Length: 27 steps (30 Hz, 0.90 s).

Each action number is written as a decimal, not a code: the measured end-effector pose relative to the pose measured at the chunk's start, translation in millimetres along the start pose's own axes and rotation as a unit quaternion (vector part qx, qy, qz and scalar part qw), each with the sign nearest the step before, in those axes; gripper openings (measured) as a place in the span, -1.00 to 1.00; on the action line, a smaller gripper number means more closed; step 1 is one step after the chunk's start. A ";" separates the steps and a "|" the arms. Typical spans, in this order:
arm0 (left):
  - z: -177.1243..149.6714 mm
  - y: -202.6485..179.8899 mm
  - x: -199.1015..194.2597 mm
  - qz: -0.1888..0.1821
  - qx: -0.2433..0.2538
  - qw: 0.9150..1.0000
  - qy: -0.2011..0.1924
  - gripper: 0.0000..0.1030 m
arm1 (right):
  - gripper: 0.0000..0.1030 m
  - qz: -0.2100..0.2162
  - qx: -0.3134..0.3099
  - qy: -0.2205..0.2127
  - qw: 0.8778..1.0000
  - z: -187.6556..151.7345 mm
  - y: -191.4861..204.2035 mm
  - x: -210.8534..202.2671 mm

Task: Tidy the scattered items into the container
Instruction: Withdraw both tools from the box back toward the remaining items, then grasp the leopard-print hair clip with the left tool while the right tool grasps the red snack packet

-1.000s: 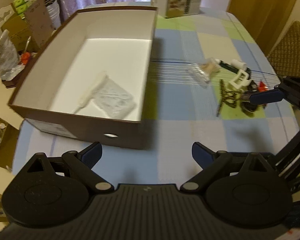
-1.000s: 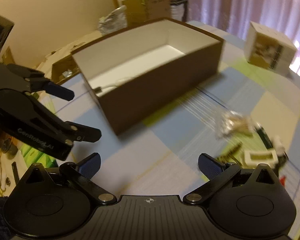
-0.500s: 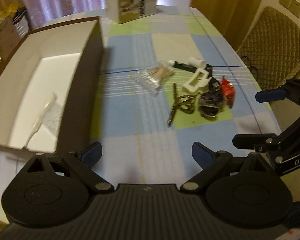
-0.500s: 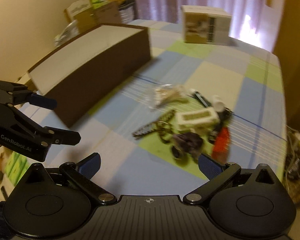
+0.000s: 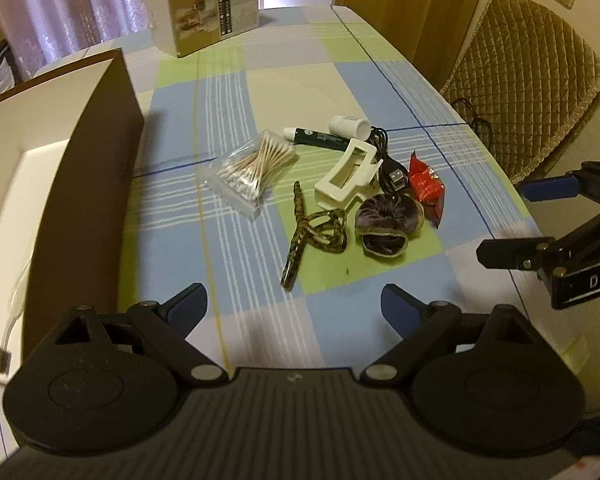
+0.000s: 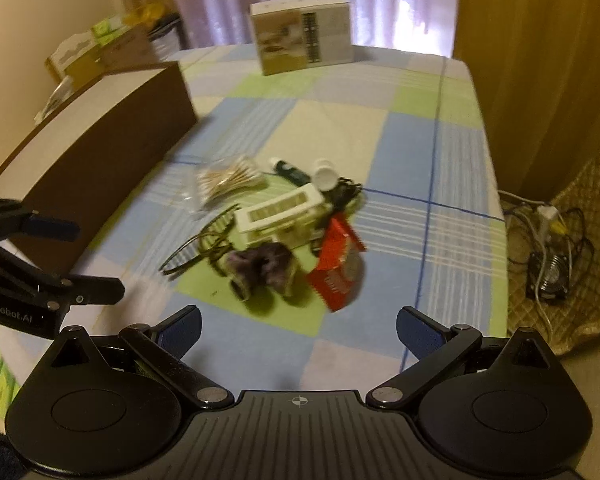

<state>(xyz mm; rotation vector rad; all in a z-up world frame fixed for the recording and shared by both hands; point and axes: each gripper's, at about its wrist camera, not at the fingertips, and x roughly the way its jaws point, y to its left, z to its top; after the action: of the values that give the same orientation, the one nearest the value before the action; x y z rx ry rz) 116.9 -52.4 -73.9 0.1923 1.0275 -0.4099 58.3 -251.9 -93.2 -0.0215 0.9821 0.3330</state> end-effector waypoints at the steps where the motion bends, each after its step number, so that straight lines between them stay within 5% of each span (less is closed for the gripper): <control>1: 1.9 0.1 2.6 -0.001 0.002 1.000 0.000 0.75 | 0.96 -0.003 0.003 -0.001 1.000 0.8 -1.7 1.2; 8: 14.1 -1.1 27.5 -0.021 0.026 0.999 -0.009 0.58 | 0.94 -0.021 0.027 -0.017 0.999 -0.4 -16.9 23.4; 19: 20.2 -10.5 71.8 -0.040 0.073 0.996 -0.020 0.12 | 0.29 -0.033 0.057 -0.034 0.997 4.6 -33.2 35.7; 27: 27.5 -6.1 94.2 -0.052 0.076 0.996 -0.018 -0.08 | 0.19 -0.034 0.059 -0.031 0.997 12.0 -32.0 48.1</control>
<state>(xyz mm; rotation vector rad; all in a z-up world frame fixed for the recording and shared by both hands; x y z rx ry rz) 178.5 -90.0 -140.8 0.2667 0.9745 -0.5846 101.7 -267.4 -130.0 0.0622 0.9365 0.2116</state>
